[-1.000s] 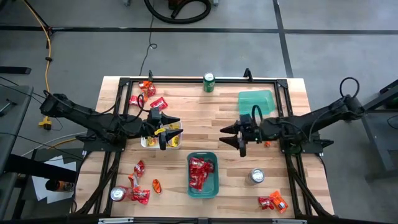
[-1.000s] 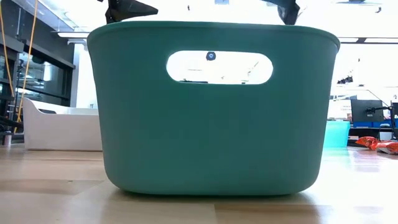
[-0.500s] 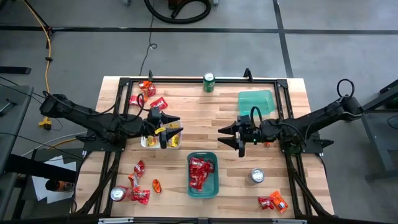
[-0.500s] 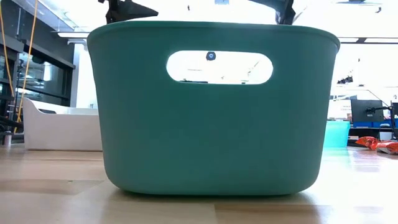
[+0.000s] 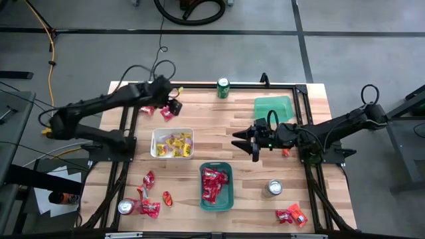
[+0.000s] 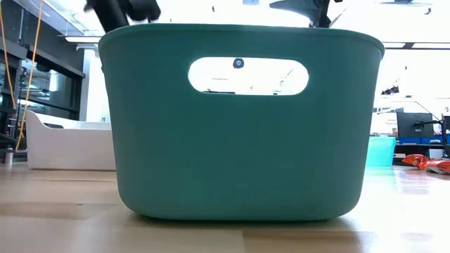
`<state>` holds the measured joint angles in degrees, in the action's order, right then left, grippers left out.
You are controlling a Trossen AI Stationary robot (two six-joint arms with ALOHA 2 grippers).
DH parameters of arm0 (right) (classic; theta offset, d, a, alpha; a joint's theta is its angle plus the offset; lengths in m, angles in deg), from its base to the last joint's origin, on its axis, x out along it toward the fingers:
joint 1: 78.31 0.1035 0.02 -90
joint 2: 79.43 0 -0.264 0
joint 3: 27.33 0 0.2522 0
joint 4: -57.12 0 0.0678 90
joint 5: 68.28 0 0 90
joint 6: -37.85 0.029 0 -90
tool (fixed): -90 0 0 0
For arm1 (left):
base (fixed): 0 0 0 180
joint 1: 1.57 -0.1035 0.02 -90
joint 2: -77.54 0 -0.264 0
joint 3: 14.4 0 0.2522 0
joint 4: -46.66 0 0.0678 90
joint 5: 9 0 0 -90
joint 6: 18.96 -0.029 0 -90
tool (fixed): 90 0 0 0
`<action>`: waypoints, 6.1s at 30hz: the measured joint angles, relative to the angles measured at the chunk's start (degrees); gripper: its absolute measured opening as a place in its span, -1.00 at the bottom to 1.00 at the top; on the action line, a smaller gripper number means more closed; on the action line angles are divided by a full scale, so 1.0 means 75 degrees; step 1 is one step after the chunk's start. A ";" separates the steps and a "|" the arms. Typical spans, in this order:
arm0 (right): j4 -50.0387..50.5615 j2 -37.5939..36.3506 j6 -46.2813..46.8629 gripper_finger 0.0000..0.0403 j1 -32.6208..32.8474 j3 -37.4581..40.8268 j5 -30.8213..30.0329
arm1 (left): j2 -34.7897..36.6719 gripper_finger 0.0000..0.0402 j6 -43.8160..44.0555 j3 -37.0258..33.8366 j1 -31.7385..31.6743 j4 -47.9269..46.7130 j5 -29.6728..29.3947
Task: Sort candy
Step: Put the red candy pack into the green bin
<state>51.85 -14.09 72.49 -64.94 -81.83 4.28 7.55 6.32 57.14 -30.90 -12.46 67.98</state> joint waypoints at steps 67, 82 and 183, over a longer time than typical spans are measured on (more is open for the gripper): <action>-0.0122 0.0003 0.0648 0.06 0.0020 -0.0006 -0.0030 | 0.0075 -1.00 0.0137 0.0000 0.6179 0.5110 -0.0930; -0.0853 -0.0006 -0.0009 0.06 0.0017 -0.0009 0.0045 | -0.2380 -0.98 0.0025 0.0003 0.7292 0.6832 -0.0124; 0.4080 0.0946 0.7327 0.06 0.5665 -0.2186 0.1296 | 0.1564 0.26 -0.0857 -0.2215 0.6213 0.7815 -0.1385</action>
<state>82.45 -7.00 127.44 -22.46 -98.22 14.00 19.28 -0.11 40.53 15.69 46.16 57.60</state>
